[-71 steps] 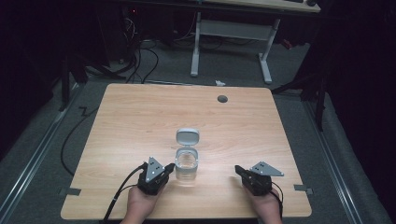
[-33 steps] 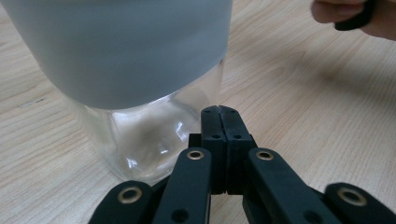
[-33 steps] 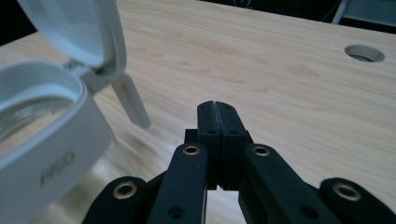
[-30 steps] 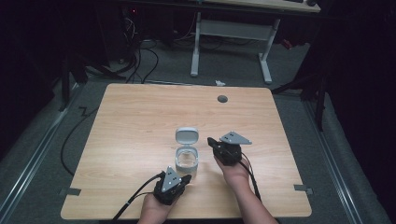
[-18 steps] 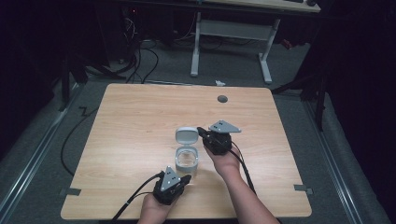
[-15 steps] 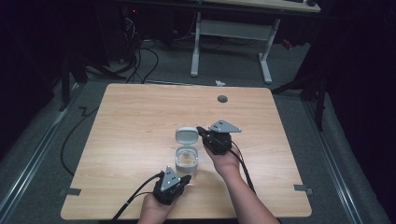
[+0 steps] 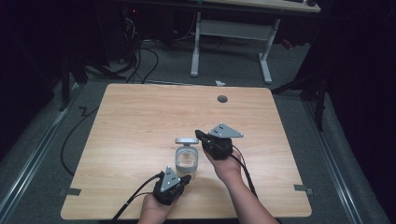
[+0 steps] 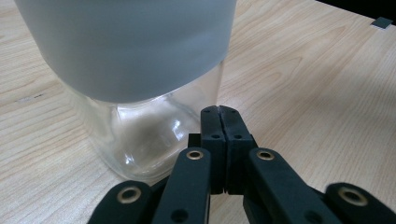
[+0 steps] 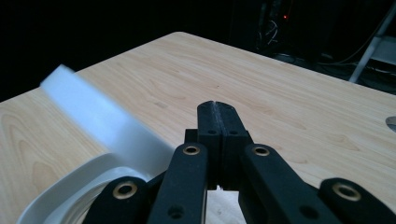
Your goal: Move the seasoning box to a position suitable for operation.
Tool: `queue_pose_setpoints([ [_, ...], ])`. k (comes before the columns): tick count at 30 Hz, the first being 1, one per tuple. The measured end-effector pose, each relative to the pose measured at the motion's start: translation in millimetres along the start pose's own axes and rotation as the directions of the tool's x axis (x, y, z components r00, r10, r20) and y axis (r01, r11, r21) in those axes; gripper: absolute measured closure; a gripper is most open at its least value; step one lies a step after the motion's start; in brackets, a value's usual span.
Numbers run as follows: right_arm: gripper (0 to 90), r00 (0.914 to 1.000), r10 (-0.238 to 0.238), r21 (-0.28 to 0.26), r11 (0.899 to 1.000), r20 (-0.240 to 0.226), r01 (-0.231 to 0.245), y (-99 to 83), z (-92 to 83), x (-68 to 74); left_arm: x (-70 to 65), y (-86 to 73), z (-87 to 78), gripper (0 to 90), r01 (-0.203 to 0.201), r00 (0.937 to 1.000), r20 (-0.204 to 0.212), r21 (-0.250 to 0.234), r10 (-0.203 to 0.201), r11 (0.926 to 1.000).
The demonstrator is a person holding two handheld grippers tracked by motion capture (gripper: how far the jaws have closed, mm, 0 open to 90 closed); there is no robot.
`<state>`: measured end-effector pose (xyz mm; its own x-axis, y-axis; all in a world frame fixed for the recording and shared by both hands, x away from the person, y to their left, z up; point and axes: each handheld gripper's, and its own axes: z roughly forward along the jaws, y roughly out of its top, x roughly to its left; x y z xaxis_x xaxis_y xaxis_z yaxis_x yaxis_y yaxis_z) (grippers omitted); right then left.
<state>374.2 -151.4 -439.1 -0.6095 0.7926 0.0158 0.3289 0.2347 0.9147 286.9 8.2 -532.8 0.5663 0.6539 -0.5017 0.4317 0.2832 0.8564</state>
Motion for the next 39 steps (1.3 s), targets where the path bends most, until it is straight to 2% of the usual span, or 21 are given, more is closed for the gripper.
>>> queue_pose_setpoints([
  [4, 89.4, 0.9998, -0.009, 0.010, 1.000, -0.020, 0.010, -12.2, -8.5, 8.9, 0.2, 0.4, -0.5, 89.2, 0.007, 1.0000, 0.003, -0.005, -0.006, 1.0000],
  [7, 89.3, 0.9998, -0.006, -0.001, 1.000, -0.020, 0.006, -17.5, -16.5, 10.1, 0.7, 1.3, -0.8, 88.8, 0.019, 0.9998, 0.007, -0.009, -0.018, 0.9998],
  [10, 89.2, 0.9999, -0.006, -0.002, 1.000, -0.014, 0.006, -20.0, -21.0, 8.8, -0.2, 1.7, -3.0, 88.1, 0.019, 0.9997, 0.016, 0.003, -0.019, 0.9998],
  [14, 88.9, 1.0000, 0.004, -0.004, 1.000, 0.006, -0.004, -27.3, -31.8, 2.3, -2.3, 9.7, -15.2, 87.3, 0.003, 0.9995, 0.032, -0.004, -0.003, 1.0000],
  [17, 88.9, 0.9993, 0.018, 0.007, 1.000, 0.033, -0.018, -39.3, -42.3, -9.2, 8.8, 25.0, -31.6, 86.4, -0.010, 0.9999, 0.011, -0.031, 0.010, 0.9995],
  [18, 88.9, 0.9993, 0.018, 0.007, 1.000, 0.033, -0.018, -39.3, -42.3, -9.2, 8.8, 25.0, -31.6, 86.0, -0.010, 0.9999, 0.011, -0.031, 0.010, 0.9995],
  [22, 88.6, 0.9964, 0.044, 0.023, 0.999, 0.072, -0.046, -57.7, -53.9, -23.0, 38.2, 39.8, -47.1, 84.0, -0.003, 0.9974, -0.072, -0.066, -0.002, 0.9978],
  [23, 88.5, 0.9956, 0.053, 0.028, 0.998, 0.077, -0.055, -61.3, -56.0, -25.7, 47.1, 43.1, -51.0, 83.0, 0.006, 0.9953, -0.096, -0.077, -0.014, 0.9970],
  [24, 88.0, 0.9920, 0.074, 0.035, 0.996, 0.103, -0.078, -73.0, -62.6, -34.1, 58.9, 46.2, -56.1, 79.1, 0.000, 0.9905, -0.137, -0.088, -0.012, 0.9961],
  [25, 88.0, 0.9920, 0.074, 0.035, 0.996, 0.103, -0.078, -73.0, -62.6, -34.1, 65.7, 48.0, -59.3, 79.1, -0.004, 0.9865, -0.163, -0.095, -0.012, 0.9955],
  [26, 87.0, 0.9884, 0.090, 0.042, 0.995, 0.122, -0.096, -83.2, -68.0, -41.3, 82.7, 53.5, -67.7, 74.3, 0.006, 0.9760, -0.216, -0.113, -0.031, 0.9936],
  [27, 87.0, 0.9884, 0.090, 0.042, 0.995, 0.122, -0.096, -83.2, -68.0, -41.3, 82.7, 53.5, -67.7, 71.8, 0.006, 0.9760, -0.216, -0.113, -0.031, 0.9936],
  [28, 85.8, 0.9820, 0.114, 0.054, 0.991, 0.150, -0.124, -96.2, -75.3, -50.2, 90.1, 56.0, -71.8, 68.5, 0.006, 0.9699, -0.241, -0.123, -0.036, 0.9924],
  [29, 85.8, 0.9820, 0.114, 0.054, 0.991, 0.150, -0.124, -96.2, -75.3, -50.2, 97.0, 58.4, -75.9, 68.5, 0.004, 0.9644, -0.262, -0.135, -0.039, 0.9909],
  [30, 83.3, 0.9739, 0.140, 0.060, 0.986, 0.179, -0.153, -109.9, -83.4, -60.6, 103.4, 61.0, -79.8, 61.8, 0.005, 0.9590, -0.280, -0.145, -0.046, 0.9894],
  [31, 82.2, 0.9679, 0.152, 0.066, 0.984, 0.200, -0.168, -116.2, -88.4, -65.0, 115.0, 66.1, -86.5, 60.0, 0.001, 0.9474, -0.316, -0.161, -0.053, 0.9870],
  [32, 82.2, 0.9679, 0.152, 0.066, 0.984, 0.200, -0.168, -116.2, -88.4, -65.0, 115.0, 66.1, -86.5, 58.6, 0.001, 0.9474, -0.316, -0.161, -0.053, 0.9870],
  [34, 78.6, 0.9573, 0.161, 0.066, 0.981, 0.240, -0.181, -126.6, -99.0, -73.7, 123.9, 70.7, -90.8, 57.2, 0.001, 0.9376, -0.342, -0.182, -0.064, 0.9833],
  [36, 72.5, 0.9445, 0.163, 0.073, 0.979, 0.285, -0.191, -132.7, -107.7, -80.6, 130.9, 73.6, -92.8, 54.8, -0.003, 0.9275, -0.367, -0.197, -0.070, 0.9805],
  [37, 67.4, 0.9326, 0.156, 0.081, 0.978, 0.325, -0.192, -135.9, -114.4, -86.3, 134.2, 75.6, -93.7, 53.6, 0.009, 0.9245, -0.371, -0.205, -0.086, 0.9786],
  [39, 65.5, 0.9293, 0.153, 0.083, 0.978, 0.336, -0.191, -137.4, -117.2, -88.8, 134.1, 75.4, -93.4, 53.2, 0.009, 0.9248, -0.370, -0.208, -0.087, 0.9781],
])
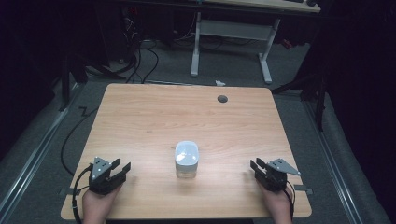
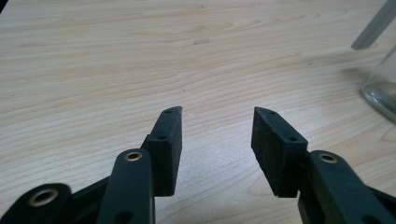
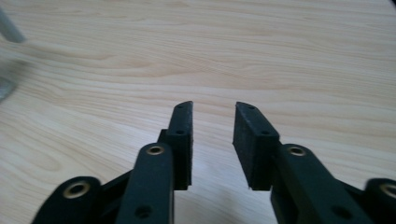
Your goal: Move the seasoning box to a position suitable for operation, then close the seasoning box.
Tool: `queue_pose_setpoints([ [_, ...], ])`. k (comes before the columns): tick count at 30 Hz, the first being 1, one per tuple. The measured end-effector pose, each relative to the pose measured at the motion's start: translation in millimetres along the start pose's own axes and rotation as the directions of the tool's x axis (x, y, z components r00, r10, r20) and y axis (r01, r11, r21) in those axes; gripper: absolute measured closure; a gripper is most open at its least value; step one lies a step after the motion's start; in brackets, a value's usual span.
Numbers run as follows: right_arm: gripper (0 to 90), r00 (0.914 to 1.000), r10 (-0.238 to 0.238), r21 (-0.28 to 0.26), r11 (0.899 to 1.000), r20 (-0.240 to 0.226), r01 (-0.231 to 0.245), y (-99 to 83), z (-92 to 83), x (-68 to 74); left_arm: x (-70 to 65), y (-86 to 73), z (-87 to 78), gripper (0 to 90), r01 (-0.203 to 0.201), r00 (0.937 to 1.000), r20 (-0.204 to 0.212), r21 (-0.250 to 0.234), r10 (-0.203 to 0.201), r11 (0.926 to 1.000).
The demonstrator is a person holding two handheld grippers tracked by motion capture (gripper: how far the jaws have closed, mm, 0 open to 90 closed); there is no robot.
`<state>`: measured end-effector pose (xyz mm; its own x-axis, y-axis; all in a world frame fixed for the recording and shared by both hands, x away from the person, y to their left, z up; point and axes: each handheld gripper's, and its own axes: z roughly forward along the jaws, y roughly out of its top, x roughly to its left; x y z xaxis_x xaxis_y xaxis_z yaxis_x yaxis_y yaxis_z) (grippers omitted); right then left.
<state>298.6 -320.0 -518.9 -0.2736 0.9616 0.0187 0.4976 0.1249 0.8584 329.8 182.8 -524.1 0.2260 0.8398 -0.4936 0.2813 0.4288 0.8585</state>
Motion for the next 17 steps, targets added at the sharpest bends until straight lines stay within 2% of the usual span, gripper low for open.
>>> queue_pose_setpoints([
  [1, 62.7, 0.9998, 0.004, 0.002, 1.000, 0.019, -0.004, -2.7, -2.5, -4.4, -1.8, -2.5, 0.9, 52.6, -0.009, 1.0000, 0.002, 0.007, 0.009, 0.9999],
  [7, 55.4, 0.9997, 0.005, 0.014, 1.000, 0.024, -0.005, -2.7, 0.4, -5.6, -9.0, -10.7, 2.8, 51.4, -0.055, 0.9983, 0.023, 0.031, 0.054, 0.9980],
  [17, 52.2, 0.9999, -0.009, 0.024, 1.000, 0.012, 0.008, -0.8, 4.2, -0.2, -12.3, -8.2, -3.3, 51.2, -0.054, 0.9978, 0.041, 0.019, 0.053, 0.9984],
])
